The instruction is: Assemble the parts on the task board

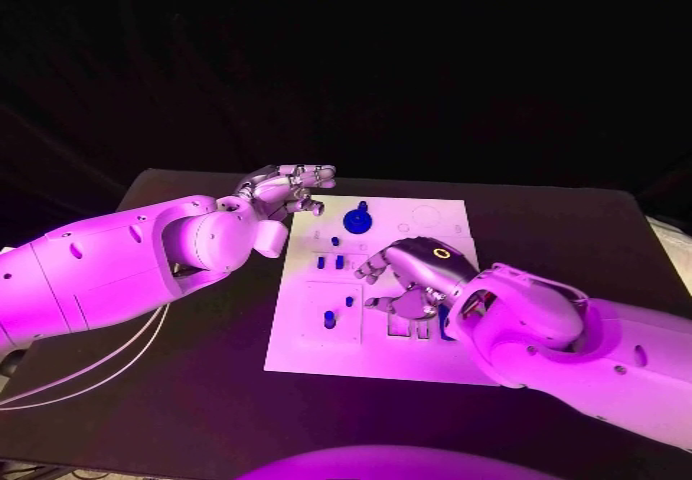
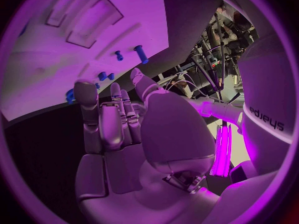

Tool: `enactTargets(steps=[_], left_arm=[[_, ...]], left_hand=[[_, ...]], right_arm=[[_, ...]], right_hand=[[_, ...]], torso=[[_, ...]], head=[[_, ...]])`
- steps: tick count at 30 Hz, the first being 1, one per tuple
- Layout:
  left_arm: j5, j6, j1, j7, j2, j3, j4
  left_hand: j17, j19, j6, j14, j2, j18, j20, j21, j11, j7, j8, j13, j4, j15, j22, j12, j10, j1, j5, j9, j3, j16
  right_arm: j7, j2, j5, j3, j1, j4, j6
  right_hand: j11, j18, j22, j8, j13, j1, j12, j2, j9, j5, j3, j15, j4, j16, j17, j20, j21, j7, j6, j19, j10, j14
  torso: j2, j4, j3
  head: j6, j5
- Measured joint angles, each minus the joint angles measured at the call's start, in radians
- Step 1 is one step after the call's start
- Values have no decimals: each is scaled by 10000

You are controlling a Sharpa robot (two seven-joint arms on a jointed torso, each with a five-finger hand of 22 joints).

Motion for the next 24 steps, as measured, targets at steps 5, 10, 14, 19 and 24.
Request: enactTargets(steps=[5, 10, 14, 19, 24], left_arm=[[-1, 4, -4, -12, -14, -23, 2], [-2, 12, -5, -15, 4, -33, -2], [-2, 24, -8, -19, 22, -36, -7], [-3, 43, -21, -25, 36, -42, -25], [-4, 57, -32, -28, 43, -42, -38]], left_hand=[[0, 0, 0, -7, 0, 0, 0, 0, 0, 0, 0, -1, 0, -7, 0, 0, 0, 0, 0, 0, 0, 0], [1, 0, -36, -41, 0, 0, 0, 0, 0, -35, 0, 9, 0, -34, -8, 0, 0, 0, 0, 0, 0, 0], [-13, 0, -36, -41, 0, -1, 0, 0, 1, -35, 0, 9, 0, -34, -8, 0, 0, 0, 0, 0, 0, 0], [-13, 0, -35, -41, 0, 0, 0, 0, 0, -36, 0, 9, 0, -34, -8, 0, 0, 0, 0, 0, 0, 0], [-12, 0, -36, -41, 0, 0, 0, 0, 37, -36, 0, 8, 0, -34, -7, 0, -37, 0, 0, 0, 0, 0]], right_arm=[[-339, -1293, 1004, -4, 251, 512, 75], [-1027, -2184, 1421, -143, 294, 762, 288], [-1590, -2594, 1547, -226, 267, 861, 432], [-2223, -2847, 1607, -306, 204, 918, 596], [-2623, -2797, 1616, -339, 121, 921, 742]], right_hand=[[-459, -179, 1555, 299, 822, -688, 1439, -215, 88, 135, -555, -402, 555, 742, 954, -319, 1012, -341, 381, 713, 2046, 7], [-795, -472, 2853, 856, 6352, -1240, 6738, -232, 227, 1091, -1782, -582, 1620, 1351, 1564, -604, 1868, -629, 431, 1175, 2627, 2], [-764, -471, 3527, 1353, 10065, -1010, 9896, 32, 312, 1338, -2652, -582, 2351, 1863, 1633, -532, 2307, -603, 168, 1275, 2658, 1], [-741, -628, 3946, 1741, 11319, -875, 10816, 167, 369, 1434, -3185, -581, 2885, 2092, 1633, -533, 2546, -553, 117, 1381, 2860, 1], [-734, -628, 4022, 1859, 11506, -967, 10856, 260, 390, 1493, -3418, -580, 2979, 2092, 1632, -533, 2586, -552, 115, 1381, 2869, 0]], torso=[[-37, -67, -22], [-66, -143, -33], [-87, -199, -31], [-109, -241, -29], [-116, -250, -23]], head=[[62, -122], [132, -315], [162, -459], [166, -546], [164, -581]])
